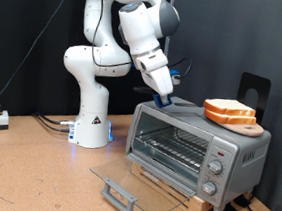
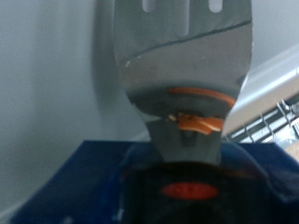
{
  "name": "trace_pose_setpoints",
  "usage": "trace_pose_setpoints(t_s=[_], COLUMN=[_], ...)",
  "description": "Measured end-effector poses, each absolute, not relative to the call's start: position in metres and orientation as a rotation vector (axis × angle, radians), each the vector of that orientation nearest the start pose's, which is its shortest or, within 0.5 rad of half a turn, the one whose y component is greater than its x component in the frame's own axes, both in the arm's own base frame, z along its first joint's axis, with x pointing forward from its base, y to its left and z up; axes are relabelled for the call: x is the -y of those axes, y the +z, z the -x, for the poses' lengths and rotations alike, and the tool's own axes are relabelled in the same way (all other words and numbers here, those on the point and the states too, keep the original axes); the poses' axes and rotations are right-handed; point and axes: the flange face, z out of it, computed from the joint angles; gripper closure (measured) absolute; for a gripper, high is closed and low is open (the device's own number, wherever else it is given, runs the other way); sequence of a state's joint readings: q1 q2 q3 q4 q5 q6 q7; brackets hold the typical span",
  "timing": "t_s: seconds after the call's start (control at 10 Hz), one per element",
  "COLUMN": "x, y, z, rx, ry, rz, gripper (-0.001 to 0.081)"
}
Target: Make a piece of toast with the oven
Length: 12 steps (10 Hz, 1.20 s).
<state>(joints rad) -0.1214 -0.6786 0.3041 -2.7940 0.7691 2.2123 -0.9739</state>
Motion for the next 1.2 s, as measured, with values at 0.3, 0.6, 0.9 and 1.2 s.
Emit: trace_pose_setpoints(t_s=[0.3,0.6,0.9,1.2], x=[-0.088,-0.091,-0.099,-0.115], y=[0.402,0.402,0.406,0.409], z=[-0.34,-0.346,-0.36,-0.373], rx=[0.856,0.838,0.816,0.783], ry=[-0.403,-0.429,-0.495,-0.481], rz=[2.609,2.631,2.65,2.661], gripper=[0.0407,0.0407,0.0407,0.0407])
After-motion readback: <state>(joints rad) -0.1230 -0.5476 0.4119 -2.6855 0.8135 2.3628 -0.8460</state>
